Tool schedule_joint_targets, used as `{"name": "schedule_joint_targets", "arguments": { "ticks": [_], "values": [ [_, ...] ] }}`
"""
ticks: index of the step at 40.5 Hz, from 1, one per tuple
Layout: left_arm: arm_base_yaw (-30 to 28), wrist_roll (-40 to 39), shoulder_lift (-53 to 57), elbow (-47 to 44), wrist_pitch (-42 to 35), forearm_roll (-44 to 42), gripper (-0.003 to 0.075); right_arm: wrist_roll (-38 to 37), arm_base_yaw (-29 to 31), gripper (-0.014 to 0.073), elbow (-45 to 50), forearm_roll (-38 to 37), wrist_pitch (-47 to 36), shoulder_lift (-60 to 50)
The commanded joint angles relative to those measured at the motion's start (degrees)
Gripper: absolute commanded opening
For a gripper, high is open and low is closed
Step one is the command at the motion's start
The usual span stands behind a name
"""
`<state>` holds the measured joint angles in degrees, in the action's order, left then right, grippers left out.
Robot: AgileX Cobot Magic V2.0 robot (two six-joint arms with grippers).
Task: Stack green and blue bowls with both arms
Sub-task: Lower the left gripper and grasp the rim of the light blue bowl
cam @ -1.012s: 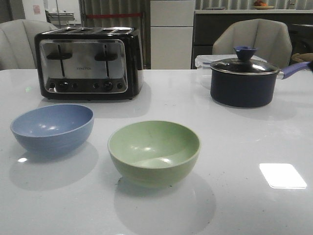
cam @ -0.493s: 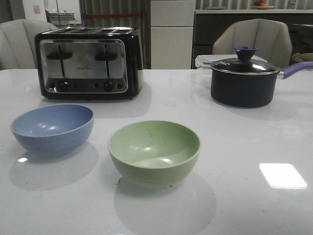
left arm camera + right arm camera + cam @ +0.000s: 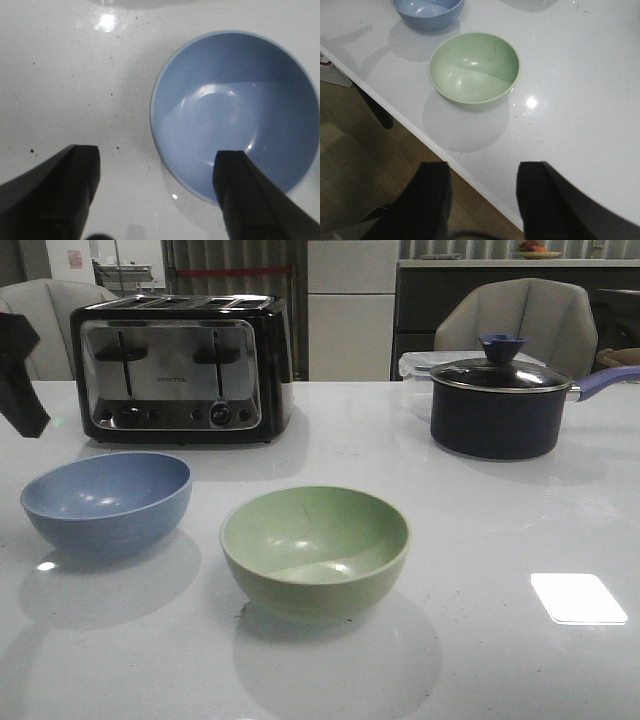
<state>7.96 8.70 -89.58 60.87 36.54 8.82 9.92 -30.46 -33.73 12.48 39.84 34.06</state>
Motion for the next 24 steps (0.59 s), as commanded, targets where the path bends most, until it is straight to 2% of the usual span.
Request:
{"name": "schedule_joint_targets", "arguments": {
  "ticks": [1, 10, 13, 24],
  "values": [
    [0.4, 0.1, -3.0, 4.4, -2.5, 0.3, 0.0530, 0.7, 0.1, 0.0426, -1.6, -0.1, -3.6, 0.0],
    [0.4, 0.1, -10.7, 7.9, -2.7, -0.2, 0.0526, 0.7, 0.1, 0.0426, -1.6, -0.1, -3.5, 0.0],
    [0.4, 0.1, -12.2, 8.3, -3.0, -0.2, 0.0495, 0.7, 0.1, 0.0426, -1.6, -0.1, -3.5, 0.0],
    [0.4, 0.1, -13.6, 8.7, -2.6, -0.2, 0.0223, 0.7, 0.1, 0.0426, -1.6, -0.1, -3.5, 0.0]
  ]
}}
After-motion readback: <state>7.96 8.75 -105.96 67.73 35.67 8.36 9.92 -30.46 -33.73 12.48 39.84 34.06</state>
